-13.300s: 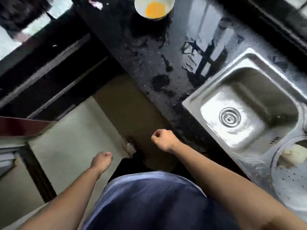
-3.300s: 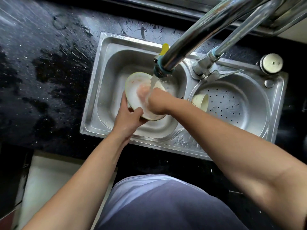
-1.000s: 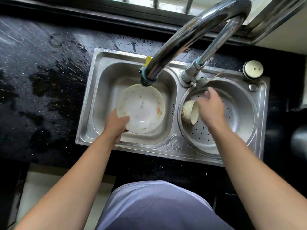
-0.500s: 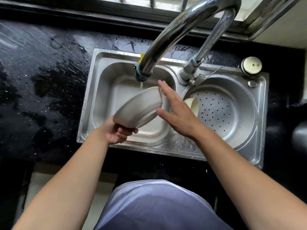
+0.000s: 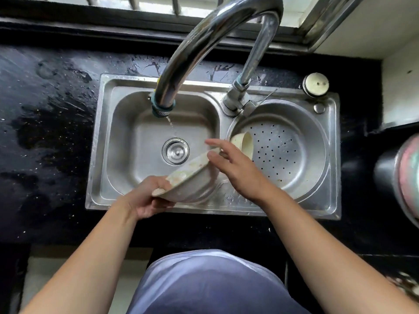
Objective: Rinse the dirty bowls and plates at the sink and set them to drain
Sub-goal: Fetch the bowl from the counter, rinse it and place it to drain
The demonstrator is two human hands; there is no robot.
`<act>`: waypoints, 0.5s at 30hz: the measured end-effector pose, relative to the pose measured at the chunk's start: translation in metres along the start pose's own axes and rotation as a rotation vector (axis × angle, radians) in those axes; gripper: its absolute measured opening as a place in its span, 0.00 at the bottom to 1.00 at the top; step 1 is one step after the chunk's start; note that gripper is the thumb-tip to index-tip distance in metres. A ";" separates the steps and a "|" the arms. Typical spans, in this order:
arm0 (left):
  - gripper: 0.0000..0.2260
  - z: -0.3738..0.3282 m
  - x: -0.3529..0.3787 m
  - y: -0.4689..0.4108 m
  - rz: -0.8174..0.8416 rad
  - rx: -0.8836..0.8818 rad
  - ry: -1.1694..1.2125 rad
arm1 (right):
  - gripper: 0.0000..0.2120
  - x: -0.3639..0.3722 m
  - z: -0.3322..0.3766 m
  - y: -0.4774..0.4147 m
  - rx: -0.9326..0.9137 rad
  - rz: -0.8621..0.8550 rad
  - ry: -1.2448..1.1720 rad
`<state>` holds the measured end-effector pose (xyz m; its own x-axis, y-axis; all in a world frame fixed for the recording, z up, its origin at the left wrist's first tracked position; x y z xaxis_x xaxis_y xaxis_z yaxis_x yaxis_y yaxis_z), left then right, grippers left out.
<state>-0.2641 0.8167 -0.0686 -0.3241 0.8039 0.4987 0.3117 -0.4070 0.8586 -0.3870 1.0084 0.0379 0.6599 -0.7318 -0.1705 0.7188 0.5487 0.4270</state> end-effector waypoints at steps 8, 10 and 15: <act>0.25 -0.030 0.124 -0.047 -0.168 0.432 -0.452 | 0.17 -0.109 -0.062 0.066 0.305 -0.497 0.174; 0.20 -0.040 0.151 -0.056 -0.237 0.511 -0.622 | 0.09 -0.144 -0.078 0.076 0.333 -0.595 0.172; 0.17 -0.057 0.200 -0.079 -0.452 0.551 -1.019 | 0.12 -0.187 -0.121 0.082 0.440 -0.599 0.174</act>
<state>-0.4042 0.9847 -0.0300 0.2640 0.8952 -0.3591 0.7657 0.0319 0.6425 -0.4250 1.2390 -0.0030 0.2354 -0.7595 -0.6064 0.8354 -0.1607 0.5256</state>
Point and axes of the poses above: each hand's wrist, its own y-axis away from the middle knuckle, its own x-axis out of the palm, z = x × y, the point moved 5 cm from there along -y, towards the middle knuckle, and after that the axes turned 6 degrees about -x, right-handed, at the moved point
